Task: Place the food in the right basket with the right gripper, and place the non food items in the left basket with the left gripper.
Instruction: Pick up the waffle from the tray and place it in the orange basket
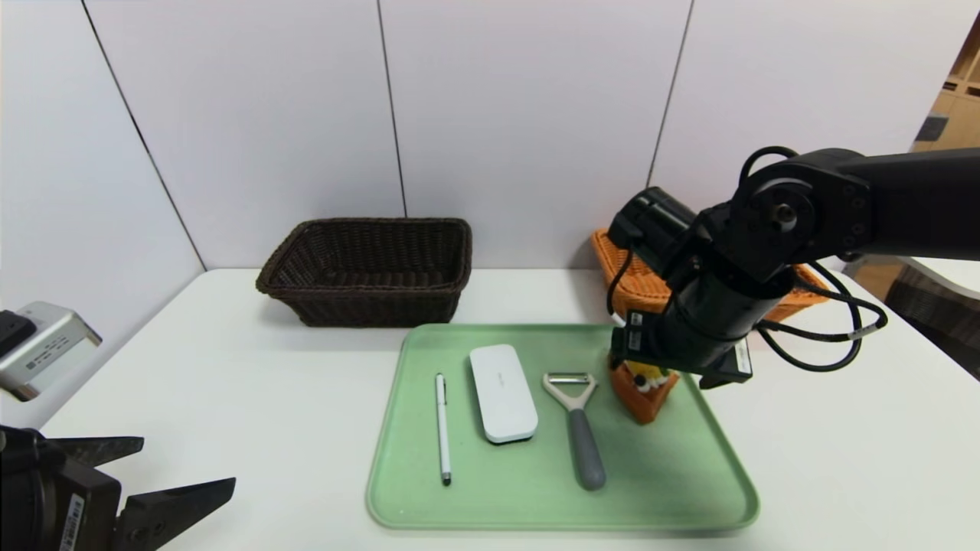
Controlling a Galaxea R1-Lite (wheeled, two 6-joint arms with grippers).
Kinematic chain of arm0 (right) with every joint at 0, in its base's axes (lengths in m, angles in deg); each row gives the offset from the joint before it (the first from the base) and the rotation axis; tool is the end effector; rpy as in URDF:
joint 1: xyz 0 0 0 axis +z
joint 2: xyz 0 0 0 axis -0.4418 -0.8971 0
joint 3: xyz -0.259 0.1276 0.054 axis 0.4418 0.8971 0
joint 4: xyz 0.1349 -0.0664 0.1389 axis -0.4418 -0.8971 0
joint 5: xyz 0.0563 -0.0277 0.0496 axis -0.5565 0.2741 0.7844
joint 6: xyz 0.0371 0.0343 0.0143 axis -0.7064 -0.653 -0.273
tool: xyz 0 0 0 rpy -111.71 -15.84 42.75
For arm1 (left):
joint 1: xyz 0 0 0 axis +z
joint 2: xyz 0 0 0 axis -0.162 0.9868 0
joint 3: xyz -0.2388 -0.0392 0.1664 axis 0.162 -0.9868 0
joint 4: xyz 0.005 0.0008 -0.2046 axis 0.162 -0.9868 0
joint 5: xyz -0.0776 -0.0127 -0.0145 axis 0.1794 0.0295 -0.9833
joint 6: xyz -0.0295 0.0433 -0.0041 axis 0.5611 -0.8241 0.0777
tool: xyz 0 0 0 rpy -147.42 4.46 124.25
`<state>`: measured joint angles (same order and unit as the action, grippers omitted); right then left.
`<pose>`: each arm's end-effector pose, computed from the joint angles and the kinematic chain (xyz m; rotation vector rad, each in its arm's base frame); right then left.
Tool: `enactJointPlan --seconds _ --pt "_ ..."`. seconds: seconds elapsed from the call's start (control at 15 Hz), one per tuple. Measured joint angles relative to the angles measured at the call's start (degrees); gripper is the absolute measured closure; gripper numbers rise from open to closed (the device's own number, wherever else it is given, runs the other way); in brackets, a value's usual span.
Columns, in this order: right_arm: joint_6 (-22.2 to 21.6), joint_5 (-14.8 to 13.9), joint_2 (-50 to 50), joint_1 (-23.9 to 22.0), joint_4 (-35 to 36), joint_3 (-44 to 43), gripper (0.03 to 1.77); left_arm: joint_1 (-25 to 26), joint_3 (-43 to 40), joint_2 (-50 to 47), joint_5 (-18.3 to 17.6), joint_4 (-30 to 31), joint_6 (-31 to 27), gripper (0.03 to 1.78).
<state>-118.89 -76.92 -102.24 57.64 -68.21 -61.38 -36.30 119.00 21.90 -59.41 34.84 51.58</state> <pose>0.3149 0.1786 0.1536 0.1870 1.1597 -0.1549 0.1312 -0.0613 0.1943 0.0248 0.6608 -0.3104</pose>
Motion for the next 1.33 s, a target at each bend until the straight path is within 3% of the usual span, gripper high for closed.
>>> enactJointPlan --seconds 0.93,1.33 --pt "0.34 0.00 -3.23 -1.16 0.61 -0.48 0.11 0.00 -0.41 -0.55 0.07 0.00 -0.09 0.12" --pt "0.59 0.68 -4.36 -1.18 4.21 0.38 0.11 0.00 -0.66 -0.69 0.11 0.00 -0.09 0.12"
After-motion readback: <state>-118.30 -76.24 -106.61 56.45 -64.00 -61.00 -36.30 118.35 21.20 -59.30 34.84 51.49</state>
